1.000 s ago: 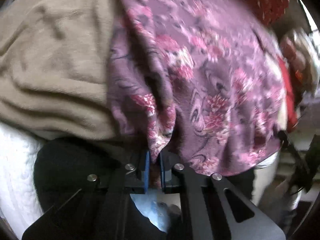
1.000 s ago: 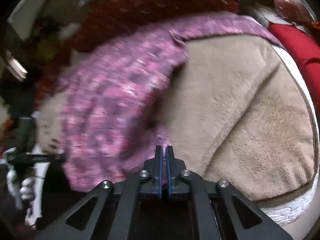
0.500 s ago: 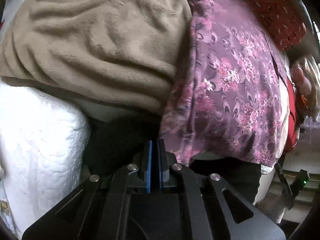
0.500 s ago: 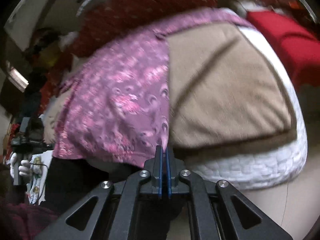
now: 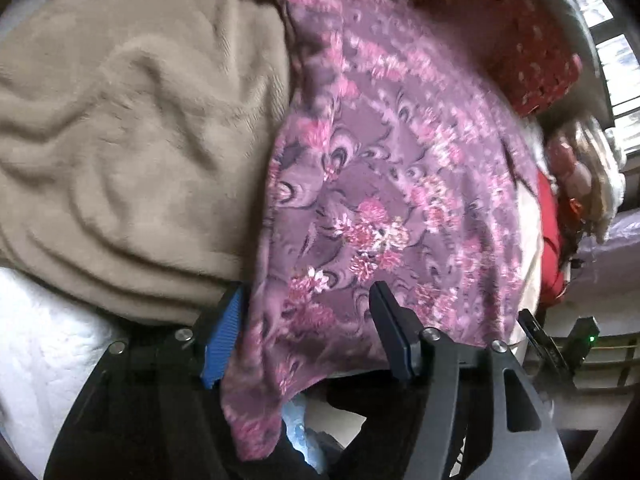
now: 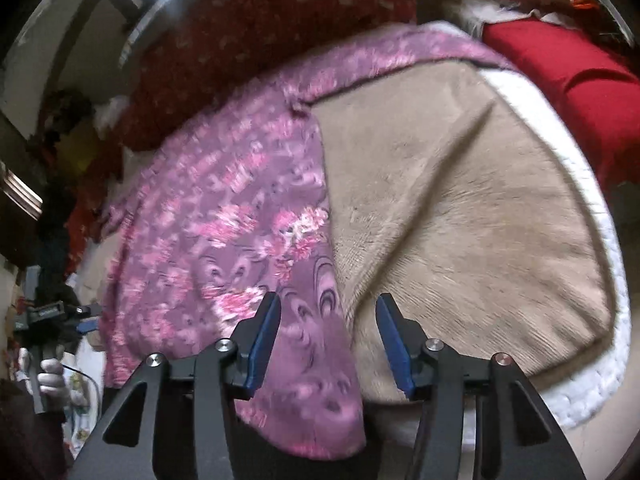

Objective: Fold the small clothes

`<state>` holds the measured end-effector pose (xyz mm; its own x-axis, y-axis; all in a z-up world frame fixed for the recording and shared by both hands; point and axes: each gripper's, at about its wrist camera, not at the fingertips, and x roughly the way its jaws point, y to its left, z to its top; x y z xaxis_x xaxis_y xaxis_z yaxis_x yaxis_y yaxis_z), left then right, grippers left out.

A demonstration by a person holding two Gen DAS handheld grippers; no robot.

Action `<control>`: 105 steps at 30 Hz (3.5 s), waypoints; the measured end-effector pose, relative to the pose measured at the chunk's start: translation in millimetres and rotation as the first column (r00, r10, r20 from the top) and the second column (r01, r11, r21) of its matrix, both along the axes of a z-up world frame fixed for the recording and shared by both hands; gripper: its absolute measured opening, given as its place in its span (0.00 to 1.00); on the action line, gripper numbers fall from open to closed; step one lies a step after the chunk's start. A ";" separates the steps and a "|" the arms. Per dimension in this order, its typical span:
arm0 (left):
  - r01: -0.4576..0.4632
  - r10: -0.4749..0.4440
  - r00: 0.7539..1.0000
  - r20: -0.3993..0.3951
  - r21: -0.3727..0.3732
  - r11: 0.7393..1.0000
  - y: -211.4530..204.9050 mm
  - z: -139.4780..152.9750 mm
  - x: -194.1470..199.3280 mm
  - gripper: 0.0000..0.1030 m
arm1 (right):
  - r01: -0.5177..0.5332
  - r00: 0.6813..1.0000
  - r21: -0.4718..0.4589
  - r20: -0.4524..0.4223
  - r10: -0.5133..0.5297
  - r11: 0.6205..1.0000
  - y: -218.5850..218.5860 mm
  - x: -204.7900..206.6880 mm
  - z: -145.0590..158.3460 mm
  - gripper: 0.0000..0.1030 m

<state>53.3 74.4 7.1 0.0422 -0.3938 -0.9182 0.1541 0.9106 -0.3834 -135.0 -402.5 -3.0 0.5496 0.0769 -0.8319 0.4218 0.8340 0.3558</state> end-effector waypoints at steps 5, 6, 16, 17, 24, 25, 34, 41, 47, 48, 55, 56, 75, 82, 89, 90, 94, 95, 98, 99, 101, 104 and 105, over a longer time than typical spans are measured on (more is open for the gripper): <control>-0.008 0.008 0.999 -0.050 -0.013 1.000 3.1 -5.4 -1.5 0.02 | -0.128 0.990 -0.019 -0.063 0.127 0.992 24.4 14.4 -10.7 0.04; -0.042 0.040 0.998 -0.042 -0.049 0.998 14.9 2.2 -1.7 0.02 | -0.138 0.990 -0.008 -0.003 0.138 0.990 25.0 7.7 0.9 0.04; -0.129 0.121 0.983 -0.139 -0.049 0.990 66.0 -20.1 1.0 0.03 | -0.036 0.999 0.037 -0.007 0.036 0.999 -10.6 -13.9 -11.5 0.03; -0.117 0.107 0.987 -0.123 -0.075 0.990 68.4 -12.3 1.3 0.03 | -0.027 0.999 0.046 -0.025 0.028 0.999 -10.7 -12.4 -16.7 0.04; -0.111 0.125 0.987 0.105 -0.124 0.986 57.3 53.8 62.4 0.46 | 0.054 0.998 -0.026 0.038 -0.053 0.998 -12.6 -5.1 12.4 0.14; -0.131 0.147 0.982 0.122 -0.131 0.983 50.2 56.6 82.7 0.53 | 0.053 0.997 -0.022 0.052 -0.052 0.998 -10.8 -3.1 15.9 0.16; -0.386 0.370 0.922 -0.118 -0.181 0.905 26.0 -16.4 202.8 0.53 | -0.057 0.998 0.007 0.041 0.057 0.998 30.7 47.3 17.4 0.22; -0.414 0.415 0.909 -0.025 -0.163 0.896 21.7 -7.7 230.9 0.01 | -0.103 0.994 -0.005 0.023 0.103 0.995 38.0 86.3 12.7 0.22; -0.418 0.407 0.901 0.152 0.049 0.907 31.4 6.2 236.9 0.00 | -0.133 0.986 -0.099 0.085 0.141 0.986 38.9 124.0 21.7 0.32; -0.401 0.398 0.912 0.100 0.009 0.916 30.9 0.8 230.9 0.00 | -0.135 0.988 -0.118 0.057 0.142 0.984 38.5 130.6 12.5 0.39; -0.093 0.090 0.967 0.240 0.004 0.996 -64.5 27.7 152.6 0.27 | -0.108 0.994 -0.092 0.017 0.110 0.990 24.3 141.9 -4.8 0.38; -0.059 0.053 0.969 0.243 0.016 0.998 -80.8 23.5 141.8 0.34 | -0.093 0.995 -0.096 0.032 0.097 0.991 20.8 139.3 -1.5 0.38; 0.062 -0.137 0.957 0.256 0.280 0.958 -164.2 -29.7 80.1 0.73 | 0.644 0.705 0.322 0.102 -0.702 0.694 -285.6 2.1 -10.3 0.45; 0.043 -0.127 0.954 0.270 0.298 0.954 -178.9 -35.6 81.0 0.80 | 0.651 0.632 0.524 0.027 -0.775 0.549 -337.0 33.6 -65.4 0.54; 0.036 -0.111 0.963 0.246 0.289 0.957 -179.5 -40.9 83.4 0.83 | 0.628 0.534 0.645 0.049 -0.844 0.435 -353.5 54.7 -99.9 0.28; 0.032 -0.104 0.964 0.244 0.280 0.959 -179.6 -39.1 86.2 0.83 | 0.607 0.515 0.655 0.108 -0.850 0.451 -351.4 52.9 -94.6 0.08; 0.007 -0.053 0.966 0.251 0.181 0.983 -175.8 -20.0 102.0 0.83 | 0.614 0.539 0.519 0.275 -0.796 0.595 -340.8 57.3 -49.5 0.07; 0.002 -0.040 0.966 0.254 0.150 0.989 -177.1 -16.0 107.6 0.83 | 0.614 0.562 0.468 0.306 -0.768 0.636 -334.8 59.5 -35.4 0.07; -0.011 -0.010 0.967 0.253 0.080 0.997 -184.5 -9.9 128.1 0.83 | 0.577 0.633 0.366 0.364 -0.683 0.730 -315.5 71.9 -2.7 0.07; -0.014 0.002 0.969 0.247 0.049 0.999 -187.5 -9.0 135.7 0.83 | 0.564 0.653 0.337 0.377 -0.657 0.754 -308.5 77.4 7.6 0.07; -0.021 0.021 0.971 0.237 -0.001 1.000 -193.0 -8.2 147.7 0.83 | 0.528 0.697 0.279 0.397 -0.597 0.802 -289.9 90.2 25.9 0.08; -0.033 0.048 0.970 0.239 -0.066 0.997 -199.2 -6.9 163.1 0.83 | 0.466 0.753 0.223 0.407 -0.516 0.856 -256.4 110.3 45.2 0.08; -0.037 0.055 0.969 0.240 -0.082 0.996 -200.7 -6.8 164.6 0.83 | 0.443 0.771 0.207 0.408 -0.488 0.872 -244.1 119.2 50.0 0.08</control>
<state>217.9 -126.3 0.3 0.2787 -0.4550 -0.8458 0.2094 0.8883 -0.4088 -15.7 -646.6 47.1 0.8384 -0.2187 -0.4993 0.5318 0.5291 0.6612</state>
